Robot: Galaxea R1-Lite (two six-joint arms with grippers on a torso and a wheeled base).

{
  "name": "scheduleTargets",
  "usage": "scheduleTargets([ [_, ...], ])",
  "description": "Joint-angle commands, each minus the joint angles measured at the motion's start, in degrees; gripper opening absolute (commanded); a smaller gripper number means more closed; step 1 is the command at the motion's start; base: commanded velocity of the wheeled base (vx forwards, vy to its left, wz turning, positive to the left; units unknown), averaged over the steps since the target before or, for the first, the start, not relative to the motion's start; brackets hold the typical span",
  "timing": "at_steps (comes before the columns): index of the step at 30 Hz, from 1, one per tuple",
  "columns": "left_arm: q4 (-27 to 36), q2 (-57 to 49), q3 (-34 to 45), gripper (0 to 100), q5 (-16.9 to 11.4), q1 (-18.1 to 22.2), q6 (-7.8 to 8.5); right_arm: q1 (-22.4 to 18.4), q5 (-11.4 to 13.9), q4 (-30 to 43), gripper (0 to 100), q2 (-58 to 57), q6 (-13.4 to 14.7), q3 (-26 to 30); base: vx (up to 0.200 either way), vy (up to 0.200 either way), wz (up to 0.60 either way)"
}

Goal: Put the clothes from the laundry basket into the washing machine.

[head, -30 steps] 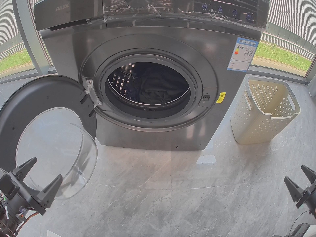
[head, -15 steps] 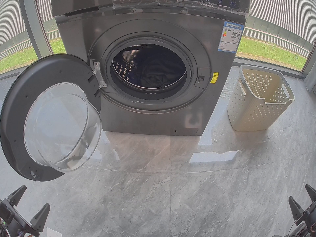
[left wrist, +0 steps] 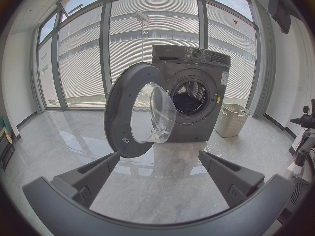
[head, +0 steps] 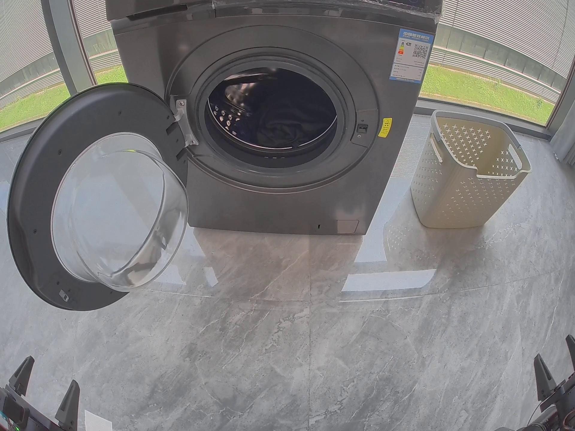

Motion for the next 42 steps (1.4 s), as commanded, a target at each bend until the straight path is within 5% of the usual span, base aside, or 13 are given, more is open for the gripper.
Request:
scheduleTargets([
  [1, 1.15, -3.35, 1.01, 100, -0.1, 0.96, -0.09, -2.25, 2.09, 1.93, 100, -3.44, -0.93, 0.99, 0.0, 0.0, 0.0],
  [6, 1.15, -3.35, 1.01, 100, -0.28, 0.96, 0.09, -2.25, 4.38, 2.2, 100, -3.44, -1.98, 0.99, 0.0, 0.12, 0.0],
  [33, 1.15, -3.35, 1.01, 100, -0.1, 0.88, -0.44, -2.25, 4.02, 2.28, 100, -3.44, -1.81, 0.99, 0.0, 0.2, 0.0],
  [42, 1.23, -3.35, 1.01, 100, -0.19, 0.88, 0.27, -2.25, 4.02, 2.28, 100, -3.44, -1.9, 0.99, 0.0, 0.0, 0.0],
])
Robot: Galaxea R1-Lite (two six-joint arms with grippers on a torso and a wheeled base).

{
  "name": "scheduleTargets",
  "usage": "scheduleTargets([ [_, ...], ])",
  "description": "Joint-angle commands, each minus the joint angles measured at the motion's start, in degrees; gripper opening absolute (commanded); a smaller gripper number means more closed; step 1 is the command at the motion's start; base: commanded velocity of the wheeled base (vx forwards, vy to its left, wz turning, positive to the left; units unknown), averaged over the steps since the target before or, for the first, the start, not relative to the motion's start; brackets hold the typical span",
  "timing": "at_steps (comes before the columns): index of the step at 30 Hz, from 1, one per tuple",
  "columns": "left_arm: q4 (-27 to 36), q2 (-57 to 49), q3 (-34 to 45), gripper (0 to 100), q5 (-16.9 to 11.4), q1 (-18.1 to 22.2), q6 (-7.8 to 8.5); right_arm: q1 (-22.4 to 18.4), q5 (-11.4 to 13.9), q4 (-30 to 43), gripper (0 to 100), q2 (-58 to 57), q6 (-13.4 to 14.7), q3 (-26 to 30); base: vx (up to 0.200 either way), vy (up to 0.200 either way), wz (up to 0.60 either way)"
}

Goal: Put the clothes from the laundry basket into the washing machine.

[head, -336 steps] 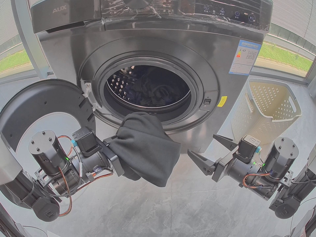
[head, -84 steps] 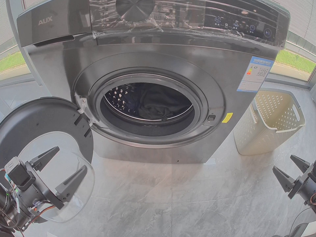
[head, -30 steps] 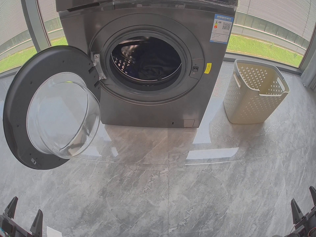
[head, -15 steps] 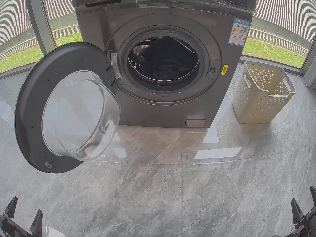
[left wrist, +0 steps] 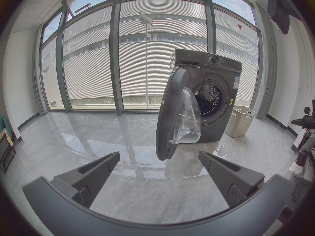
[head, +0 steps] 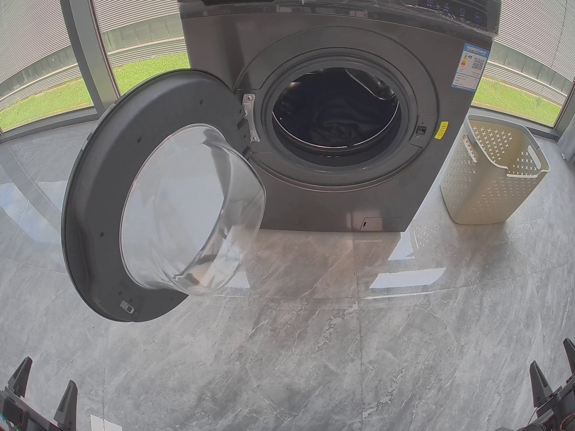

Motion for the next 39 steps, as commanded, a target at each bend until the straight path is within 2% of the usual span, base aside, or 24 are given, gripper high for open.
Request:
scheduleTargets([
  [1, 0.09, -0.71, 1.01, 100, -0.11, -0.04, 0.62, 0.02, 0.01, -0.03, 100, -0.73, 0.02, 1.01, 0.0, 0.0, 0.0],
  [10, 0.0, -0.71, 1.01, 100, -0.11, 0.05, 0.36, 0.02, 0.01, -0.03, 100, -0.73, -0.07, 1.01, 0.0, 0.0, 0.0],
  [14, -0.26, -0.71, 1.01, 100, -0.02, 0.14, 1.68, 0.02, 0.01, -0.03, 100, -0.73, 0.02, 1.01, 0.0, 0.0, 0.0],
  [15, -0.79, -0.71, 0.92, 100, 0.07, 0.14, 1.33, 0.02, 0.01, -0.03, 100, -0.73, 0.02, 1.01, 0.0, 0.0, 0.0],
  [17, -2.37, 0.0, -4.61, 100, -0.11, 0.31, 0.8, 0.02, 0.01, -0.03, 100, -0.73, 0.02, 1.01, 0.0, 0.0, 0.0],
  [19, -1.32, 2.81, -10.77, 100, -0.72, -0.13, 0.36, 0.02, 0.1, -0.03, 100, -0.73, -0.07, 1.01, 0.0, 0.0, 0.0],
  [22, 0.18, 8.26, -13.14, 100, -1.42, -1.09, 0.27, 0.02, 0.1, -0.03, 100, -0.73, -0.07, 1.01, 0.0, 0.0, 0.0],
  [24, -3.16, 18.01, -13.23, 100, -3.01, -2.24, -1.84, 0.02, 0.1, -0.03, 100, -0.73, 0.11, 1.01, 0.0, 0.0, 0.0],
  [25, -3.16, 18.01, -13.23, 100, -3.01, -2.24, -1.84, 0.02, 0.1, -0.03, 100, -0.73, 0.11, 1.01, 0.0, 0.0, 0.0],
  [26, -7.47, 23.37, -13.31, 100, -3.8, -2.5, -3.77, 0.02, 0.1, -0.03, 100, -0.73, 0.11, 1.01, 0.0, 0.0, 0.0],
  [30, -11.87, 31.72, -15.69, 100, -7.66, -3.12, -6.58, 0.02, 0.1, -0.03, 100, -0.73, 0.02, 1.01, 0.0, 0.0, 0.0],
  [34, -12.66, 38.76, -18.85, 100, -10.65, -3.03, -6.93, 0.02, 0.1, -0.03, 100, -0.73, 0.02, 1.01, 0.0, 0.0, 0.0],
  [39, -16.61, 46.23, -22.1, 100, -11.09, -2.41, -6.41, 0.02, 0.1, -0.03, 100, -0.73, 0.02, 1.01, 0.0, 0.0, 0.0],
])
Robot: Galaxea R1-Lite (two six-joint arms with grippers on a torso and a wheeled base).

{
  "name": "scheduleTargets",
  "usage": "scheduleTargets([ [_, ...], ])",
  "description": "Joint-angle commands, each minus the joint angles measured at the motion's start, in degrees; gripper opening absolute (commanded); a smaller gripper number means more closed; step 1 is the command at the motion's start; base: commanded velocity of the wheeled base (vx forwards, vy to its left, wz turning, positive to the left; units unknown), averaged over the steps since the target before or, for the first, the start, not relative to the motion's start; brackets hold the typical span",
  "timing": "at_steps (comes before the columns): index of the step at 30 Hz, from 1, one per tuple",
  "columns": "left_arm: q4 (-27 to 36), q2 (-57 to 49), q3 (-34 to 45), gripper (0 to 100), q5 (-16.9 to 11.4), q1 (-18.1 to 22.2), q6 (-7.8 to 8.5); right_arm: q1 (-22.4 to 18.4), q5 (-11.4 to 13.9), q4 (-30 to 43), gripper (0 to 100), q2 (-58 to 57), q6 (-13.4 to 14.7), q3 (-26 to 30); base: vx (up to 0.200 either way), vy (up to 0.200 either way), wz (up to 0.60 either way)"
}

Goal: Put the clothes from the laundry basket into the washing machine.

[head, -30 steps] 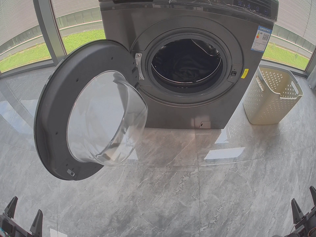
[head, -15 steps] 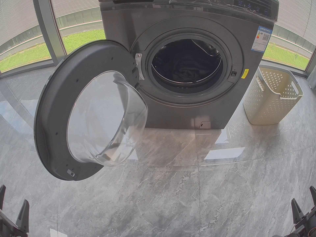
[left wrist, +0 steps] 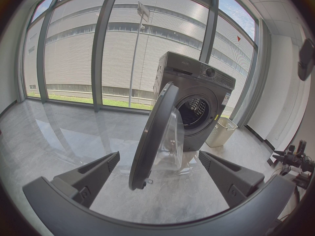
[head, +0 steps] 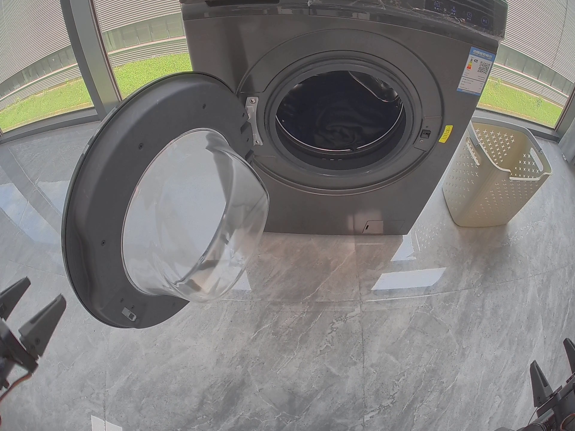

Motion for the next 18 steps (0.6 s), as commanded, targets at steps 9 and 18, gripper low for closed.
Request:
scheduleTargets([
  [9, -10.71, 21.2, -5.03, 100, -2.65, -0.82, -0.1, 0.02, 0.04, -0.01, 100, -0.82, 0.0, 1.01, 0.0, 0.0, 0.0],
  [18, -13.26, 21.11, -4.07, 100, -10.29, -4.07, 0.78, 0.02, 0.04, -0.01, 100, -0.82, 0.0, 1.01, 0.0, 0.0, 0.0],
])
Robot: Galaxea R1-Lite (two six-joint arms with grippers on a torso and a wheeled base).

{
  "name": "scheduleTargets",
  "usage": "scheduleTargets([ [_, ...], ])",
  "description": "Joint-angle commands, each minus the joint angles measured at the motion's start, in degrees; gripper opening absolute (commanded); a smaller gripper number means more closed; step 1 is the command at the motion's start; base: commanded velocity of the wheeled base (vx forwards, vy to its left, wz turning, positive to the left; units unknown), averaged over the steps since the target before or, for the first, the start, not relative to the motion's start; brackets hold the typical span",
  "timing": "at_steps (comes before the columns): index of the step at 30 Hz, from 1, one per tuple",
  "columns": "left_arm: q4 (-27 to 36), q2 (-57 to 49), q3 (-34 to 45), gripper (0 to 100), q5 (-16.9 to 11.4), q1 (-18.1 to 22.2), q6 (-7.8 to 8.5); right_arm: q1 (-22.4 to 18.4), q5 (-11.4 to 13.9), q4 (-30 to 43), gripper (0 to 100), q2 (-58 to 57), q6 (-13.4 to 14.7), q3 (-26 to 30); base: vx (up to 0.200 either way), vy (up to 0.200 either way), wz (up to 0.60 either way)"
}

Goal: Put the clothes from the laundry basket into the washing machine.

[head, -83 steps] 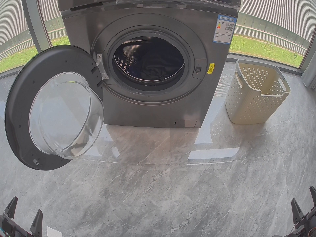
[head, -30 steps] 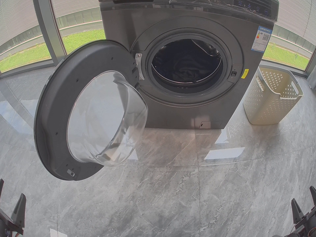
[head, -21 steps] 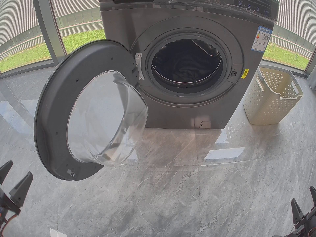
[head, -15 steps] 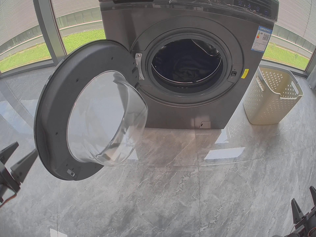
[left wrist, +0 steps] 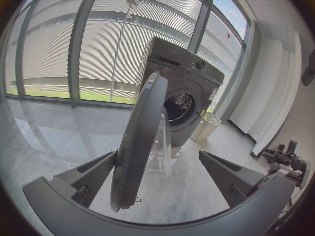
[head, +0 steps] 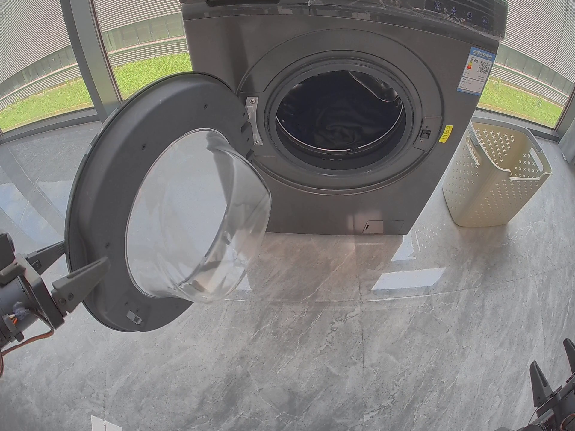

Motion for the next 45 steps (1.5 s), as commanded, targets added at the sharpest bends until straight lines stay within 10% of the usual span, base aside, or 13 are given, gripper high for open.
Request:
scheduleTargets([
  [1, -0.23, -0.09, 0.79, 100, -2.76, -4.19, -0.69, 0.02, 0.02, -0.01, 100, -0.85, 0.0, 1.01, 0.0, 0.0, 0.0],
  [7, -0.14, -4.05, 3.34, 100, -4.43, -14.21, -1.13, 0.02, 0.02, -0.01, 100, -0.85, 0.0, 1.01, 0.0, 0.0, 0.0],
  [11, -0.14, -7.12, 3.43, 100, -3.64, -21.42, -6.76, 0.02, 0.02, -0.01, 100, -0.85, 0.0, 1.01, 0.0, 0.0, 0.0],
  [27, -2.78, 1.49, 0.97, 100, 1.63, -2.08, -3.42, 0.02, 0.02, -0.01, 100, -0.85, 0.0, 1.01, 0.0, 0.0, 0.0],
  [45, -14.73, 17.31, -1.23, 100, 1.81, -12.45, -2.54, 0.02, 0.02, -0.01, 100, -0.85, 0.0, 1.01, 0.0, 0.0, 0.0],
])
